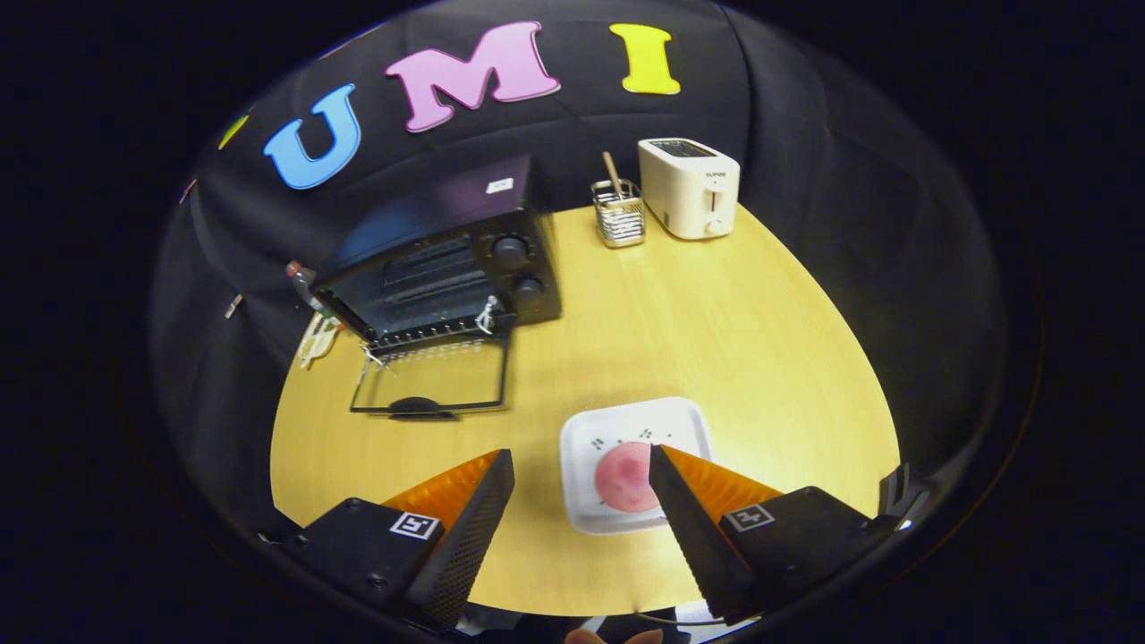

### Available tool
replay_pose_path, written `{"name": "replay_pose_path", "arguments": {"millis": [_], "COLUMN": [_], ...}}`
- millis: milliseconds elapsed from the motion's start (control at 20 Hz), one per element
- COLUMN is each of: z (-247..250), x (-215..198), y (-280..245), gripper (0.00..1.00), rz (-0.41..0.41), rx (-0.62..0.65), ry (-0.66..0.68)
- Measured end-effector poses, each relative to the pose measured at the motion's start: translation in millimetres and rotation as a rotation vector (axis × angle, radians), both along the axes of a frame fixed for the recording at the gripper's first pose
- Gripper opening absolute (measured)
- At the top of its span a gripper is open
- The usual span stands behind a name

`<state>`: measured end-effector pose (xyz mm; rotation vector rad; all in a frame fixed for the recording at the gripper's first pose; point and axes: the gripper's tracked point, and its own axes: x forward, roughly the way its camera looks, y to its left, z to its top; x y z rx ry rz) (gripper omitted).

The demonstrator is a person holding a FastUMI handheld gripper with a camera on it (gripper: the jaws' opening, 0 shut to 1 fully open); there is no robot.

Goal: Open the toaster oven, put the food inside, and close the toaster oven door.

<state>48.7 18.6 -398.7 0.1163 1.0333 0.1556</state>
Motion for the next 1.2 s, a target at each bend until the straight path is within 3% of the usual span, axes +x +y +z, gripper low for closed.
{"name": "replay_pose_path", "arguments": {"millis": [300, 550, 650, 750, 850, 900, 1000, 1200], "z": [-69, -115, -130, -141, -144, -150, -146, -136], "x": [16, 8, 8, 8, 10, 9, 9, 10], "y": [-54, -76, -79, -79, -82, -84, -87, -83], "gripper": [0.99, 0.99, 0.94, 0.75, 0.43, 0.21, 0.08, 0.08], "rz": [0.081, 0.168, 0.191, 0.185, 0.192, 0.204, 0.205, 0.084], "rx": [-0.068, -0.115, -0.123, -0.112, -0.112, -0.091, -0.026, 0.180], "ry": [0.261, 0.408, 0.438, 0.458, 0.461, 0.461, 0.485, 0.508]}}
